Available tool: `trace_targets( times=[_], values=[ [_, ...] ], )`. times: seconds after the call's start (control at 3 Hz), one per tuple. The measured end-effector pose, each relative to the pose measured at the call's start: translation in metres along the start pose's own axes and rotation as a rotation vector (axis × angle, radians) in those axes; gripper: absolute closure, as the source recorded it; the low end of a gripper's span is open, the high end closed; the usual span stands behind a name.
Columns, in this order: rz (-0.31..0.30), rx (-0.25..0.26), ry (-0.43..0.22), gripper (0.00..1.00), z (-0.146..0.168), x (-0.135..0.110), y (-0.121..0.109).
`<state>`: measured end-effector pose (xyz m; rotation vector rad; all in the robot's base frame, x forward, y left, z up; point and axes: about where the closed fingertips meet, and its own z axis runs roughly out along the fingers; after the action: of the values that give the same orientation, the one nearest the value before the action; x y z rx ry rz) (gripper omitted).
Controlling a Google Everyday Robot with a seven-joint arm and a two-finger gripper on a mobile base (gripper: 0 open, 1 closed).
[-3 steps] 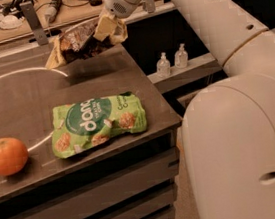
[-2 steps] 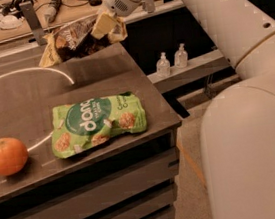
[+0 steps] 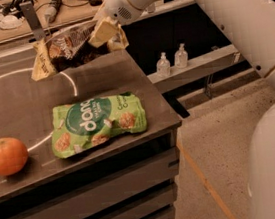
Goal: Move brown chip bag near green rice chip bag
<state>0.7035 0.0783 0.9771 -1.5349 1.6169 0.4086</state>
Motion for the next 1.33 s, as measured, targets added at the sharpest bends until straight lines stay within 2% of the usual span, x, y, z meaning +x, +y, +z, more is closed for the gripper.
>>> trace_targets(
  times=[0.67, 1.0, 1.33],
  values=[
    [-0.046, -0.113, 0.012, 0.12, -0.005, 0.004, 0.045],
    [-0.047, -0.121, 0.014, 0.00, -0.003, 0.004, 0.047],
    [-0.046, -0.118, 0.017, 0.00, -0.004, 0.004, 0.047]
  ],
)
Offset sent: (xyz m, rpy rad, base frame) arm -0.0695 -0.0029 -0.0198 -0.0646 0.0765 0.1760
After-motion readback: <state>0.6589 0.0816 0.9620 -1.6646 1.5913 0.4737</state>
